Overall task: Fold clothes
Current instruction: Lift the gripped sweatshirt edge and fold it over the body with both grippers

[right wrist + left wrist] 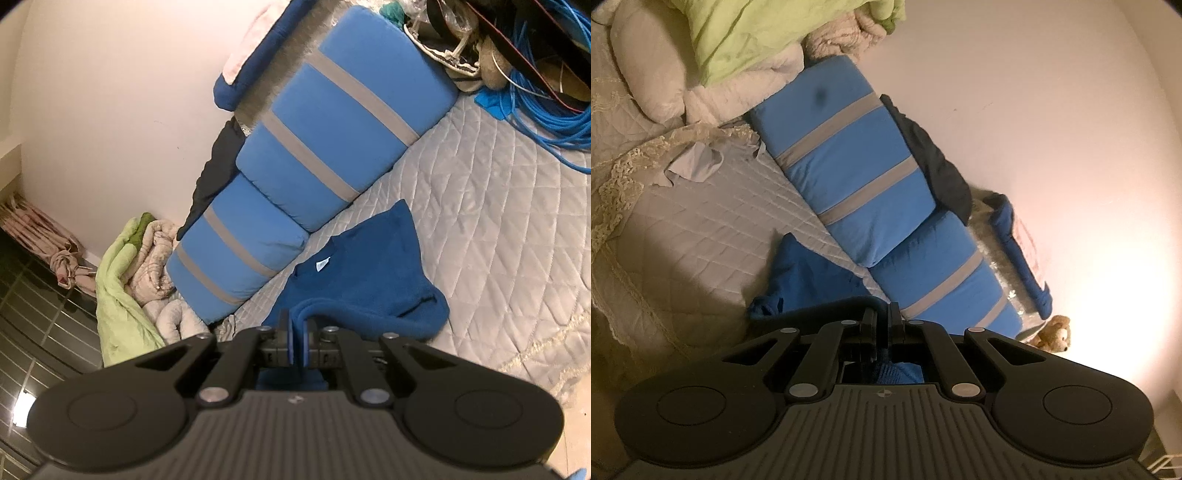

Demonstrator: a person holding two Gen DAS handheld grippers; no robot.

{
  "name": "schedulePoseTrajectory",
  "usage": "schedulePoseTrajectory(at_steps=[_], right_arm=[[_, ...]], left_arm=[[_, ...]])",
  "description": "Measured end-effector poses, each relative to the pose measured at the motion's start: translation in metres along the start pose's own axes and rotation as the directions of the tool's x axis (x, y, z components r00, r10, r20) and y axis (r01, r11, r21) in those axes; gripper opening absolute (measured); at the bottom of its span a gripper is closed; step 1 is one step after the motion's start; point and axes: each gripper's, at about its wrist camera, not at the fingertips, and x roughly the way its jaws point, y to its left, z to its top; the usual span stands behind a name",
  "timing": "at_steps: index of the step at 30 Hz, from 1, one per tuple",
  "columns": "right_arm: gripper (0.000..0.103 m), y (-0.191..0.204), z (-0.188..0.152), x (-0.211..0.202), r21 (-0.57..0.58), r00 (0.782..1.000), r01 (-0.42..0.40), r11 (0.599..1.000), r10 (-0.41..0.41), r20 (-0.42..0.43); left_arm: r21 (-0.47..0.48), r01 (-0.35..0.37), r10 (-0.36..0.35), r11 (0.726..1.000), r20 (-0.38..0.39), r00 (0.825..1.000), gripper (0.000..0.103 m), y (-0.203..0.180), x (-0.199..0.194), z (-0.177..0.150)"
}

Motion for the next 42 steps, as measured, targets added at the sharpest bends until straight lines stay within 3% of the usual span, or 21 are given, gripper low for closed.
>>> schedulePoseTrajectory(at_steps=[11, 18, 23, 31, 36, 42], right_arm=[[0.005, -0.004, 0.034, 0.064, -0.023, 0.997, 0.071, 0.997, -0.071, -0.037], [0.005, -0.008, 0.053, 0.097, -0.037, 0.991, 0.121, 0.992, -0.122, -0.051], [0.005, -0.014, 0.06, 0.119, -0.048, 0.988, 0.144, 0.988, -0.147, -0.055], [0.005, -0.012, 0.069, 0.144, -0.097, 0.981, 0.182, 0.978, -0.187, -0.042], [0.005, -0.019, 0.077, 0.162, -0.116, 0.979, 0.199, 0.973, -0.202, -0.011], [0.005, -0.036, 0.086, 0.19, -0.102, 0.974, 0.226, 0.969, -0.228, -0.01]], left_arm=[[0.082, -0.011, 0.011, 0.997, 0.005, 1.0, 0.005, -0.019, 0.04, 0.02], [0.062, -0.056, 0.058, 0.996, -0.031, 0.998, 0.005, -0.008, 0.078, 0.033], [0.108, -0.148, 0.152, 0.983, -0.03, 0.988, 0.005, -0.005, 0.112, 0.037], [0.103, -0.185, 0.191, 0.977, -0.056, 0.98, 0.005, 0.006, 0.157, 0.05], [0.137, -0.217, 0.229, 0.967, -0.085, 0.97, 0.005, 0.017, 0.185, 0.044], [0.114, -0.238, 0.251, 0.965, -0.127, 0.96, 0.005, 0.035, 0.214, 0.045]])
